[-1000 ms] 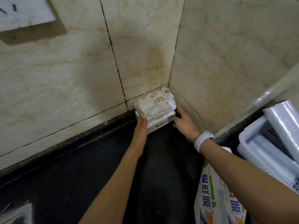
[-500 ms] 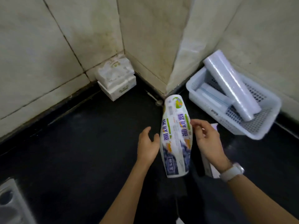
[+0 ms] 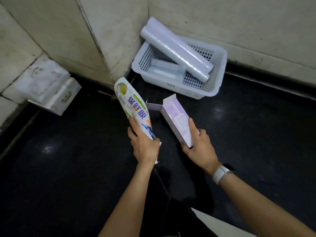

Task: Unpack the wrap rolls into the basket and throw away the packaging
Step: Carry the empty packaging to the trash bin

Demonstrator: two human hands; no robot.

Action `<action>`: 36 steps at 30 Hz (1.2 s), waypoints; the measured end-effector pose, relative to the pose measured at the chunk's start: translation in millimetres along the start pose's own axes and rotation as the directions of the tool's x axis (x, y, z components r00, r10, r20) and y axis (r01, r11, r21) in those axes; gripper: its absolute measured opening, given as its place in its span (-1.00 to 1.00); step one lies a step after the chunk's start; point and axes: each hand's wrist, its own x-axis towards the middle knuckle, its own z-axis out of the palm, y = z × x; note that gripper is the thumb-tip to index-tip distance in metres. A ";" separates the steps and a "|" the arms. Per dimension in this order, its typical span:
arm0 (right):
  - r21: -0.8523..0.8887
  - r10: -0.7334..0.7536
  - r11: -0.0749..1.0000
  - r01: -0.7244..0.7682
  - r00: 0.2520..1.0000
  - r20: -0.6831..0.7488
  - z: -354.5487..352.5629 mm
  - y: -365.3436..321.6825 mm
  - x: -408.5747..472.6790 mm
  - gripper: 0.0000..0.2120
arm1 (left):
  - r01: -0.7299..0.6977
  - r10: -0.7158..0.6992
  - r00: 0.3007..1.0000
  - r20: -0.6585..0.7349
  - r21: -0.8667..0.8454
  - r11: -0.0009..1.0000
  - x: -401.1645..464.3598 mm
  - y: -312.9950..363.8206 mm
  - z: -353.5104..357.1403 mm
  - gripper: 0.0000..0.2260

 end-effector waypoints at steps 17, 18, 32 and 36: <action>0.556 0.294 0.831 -0.009 0.856 -0.426 -67.3 180.5 -260.4 -0.38 | -0.477 0.538 0.804 0.254 -0.266 0.838 -249.9 11.2 53.0 -0.30; 0.577 0.363 0.815 -0.043 0.815 -0.452 -72.6 204.6 -292.8 -0.38 | -0.494 0.563 0.767 0.310 -0.276 0.825 -279.6 14.0 71.0 -0.29; 0.939 0.941 0.252 -0.234 -0.169 -0.295 -52.6 370.5 -663.1 -0.39 | -0.730 0.393 -0.313 0.865 -0.484 0.483 -651.9 -6.2 294.7 -0.47; 0.986 0.899 0.097 -0.136 -0.412 -0.145 -32.5 389.0 -747.7 -0.47 | -0.743 0.171 -0.533 0.828 -0.556 0.373 -759.0 -41.0 340.5 -0.55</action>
